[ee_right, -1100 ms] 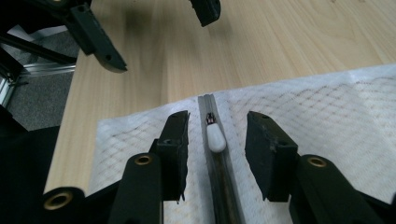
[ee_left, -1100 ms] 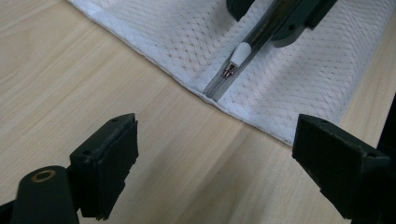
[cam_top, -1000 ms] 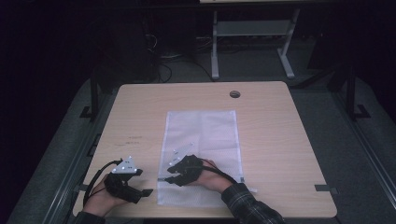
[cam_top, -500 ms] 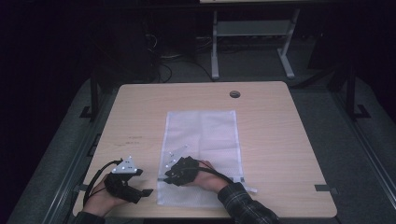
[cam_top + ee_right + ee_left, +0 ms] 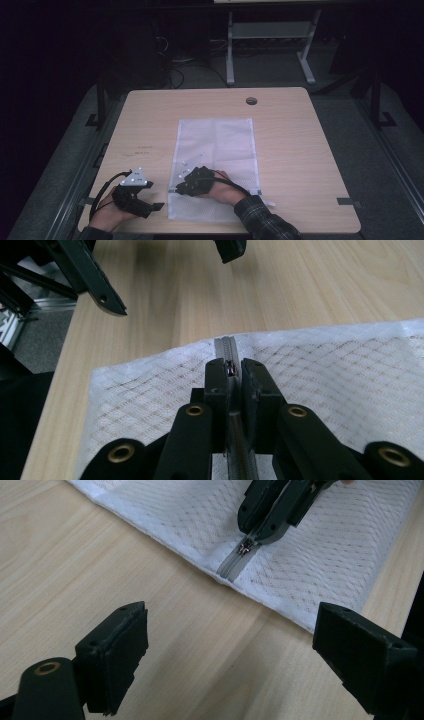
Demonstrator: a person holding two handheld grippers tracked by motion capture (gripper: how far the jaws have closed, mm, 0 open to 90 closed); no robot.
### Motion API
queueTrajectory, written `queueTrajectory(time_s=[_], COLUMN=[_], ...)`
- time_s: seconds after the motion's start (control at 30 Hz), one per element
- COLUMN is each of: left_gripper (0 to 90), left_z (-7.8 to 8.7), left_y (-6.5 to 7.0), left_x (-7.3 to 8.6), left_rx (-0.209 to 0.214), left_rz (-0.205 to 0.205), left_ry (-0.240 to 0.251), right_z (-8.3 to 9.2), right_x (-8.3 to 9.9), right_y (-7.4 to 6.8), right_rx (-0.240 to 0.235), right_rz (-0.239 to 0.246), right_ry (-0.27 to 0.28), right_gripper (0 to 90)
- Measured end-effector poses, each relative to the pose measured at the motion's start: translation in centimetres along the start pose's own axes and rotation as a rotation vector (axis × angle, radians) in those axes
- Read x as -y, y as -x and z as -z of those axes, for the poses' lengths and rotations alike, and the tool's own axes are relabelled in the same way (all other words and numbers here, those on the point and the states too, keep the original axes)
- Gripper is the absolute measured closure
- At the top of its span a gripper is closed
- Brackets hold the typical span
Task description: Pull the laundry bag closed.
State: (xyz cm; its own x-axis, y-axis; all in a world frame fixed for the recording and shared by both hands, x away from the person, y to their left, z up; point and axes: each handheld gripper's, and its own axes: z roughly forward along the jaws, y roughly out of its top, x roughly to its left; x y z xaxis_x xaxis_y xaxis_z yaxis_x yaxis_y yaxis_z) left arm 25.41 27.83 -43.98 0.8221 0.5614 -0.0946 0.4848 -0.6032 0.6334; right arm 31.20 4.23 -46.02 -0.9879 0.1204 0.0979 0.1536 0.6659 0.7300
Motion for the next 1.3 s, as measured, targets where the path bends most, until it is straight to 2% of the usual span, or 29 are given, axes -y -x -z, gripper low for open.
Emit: queueTrajectory(time_s=[0.23, 0.3, 0.53, 0.7, 0.8, 0.9, 0.93, 1.1, 1.2, 1.23, 1.3], left_gripper=[14.6, 14.7, 16.8, 20.6, 25.1, 35.2, 40.6, 47.1, 54.8, 57.2, 58.3], left_z=[-0.2, -0.4, -0.6, -1.1, -1.5, -1.7, -1.8, -2.0, -2.0, -2.0, -2.1], left_y=[0.1, 0.2, 0.4, 0.4, 0.3, 0.0, 0.0, -0.3, -0.4, -0.6, -0.6], left_x=[-0.2, -0.4, -1.2, -1.7, -2.0, -2.2, -2.3, -2.5, -2.6, -2.6, -2.7], left_rx=[0.011, 0.018, 0.031, 0.047, 0.074, 0.115, 0.128, 0.161, 0.176, 0.194, 0.202], left_rz=[0.000, -0.006, -0.008, -0.014, -0.019, -0.010, 0.000, 0.025, 0.051, 0.063, 0.071], left_ry=[-0.003, 0.003, 0.022, 0.016, 0.011, 0.017, 0.023, 0.023, 0.033, 0.034, 0.032], right_z=[0.8, 1.2, 1.8, 2.0, 2.2, 2.3, 2.4, 2.5, 2.6, 2.6, 2.6], right_x=[-0.2, -0.2, -0.2, -0.3, -0.3, -0.3, -0.3, -0.3, -0.3, -0.4, -0.4], right_y=[0.0, 0.0, 0.1, 0.0, 0.0, 0.0, -0.1, 0.0, -0.1, -0.1, -0.1], right_rx=[-0.017, -0.021, -0.040, -0.052, -0.058, -0.065, -0.067, -0.072, -0.076, -0.077, -0.076], right_rz=[-0.012, -0.014, -0.014, -0.019, -0.020, -0.022, -0.026, -0.022, -0.022, -0.021, -0.021], right_ry=[0.019, 0.033, 0.045, 0.056, 0.063, 0.071, 0.070, 0.078, 0.080, 0.083, 0.088], right_gripper=[83.2, 86.8, 86.8, 86.8, 86.8, 86.8, 86.8, 86.8, 86.8, 86.8, 86.8])
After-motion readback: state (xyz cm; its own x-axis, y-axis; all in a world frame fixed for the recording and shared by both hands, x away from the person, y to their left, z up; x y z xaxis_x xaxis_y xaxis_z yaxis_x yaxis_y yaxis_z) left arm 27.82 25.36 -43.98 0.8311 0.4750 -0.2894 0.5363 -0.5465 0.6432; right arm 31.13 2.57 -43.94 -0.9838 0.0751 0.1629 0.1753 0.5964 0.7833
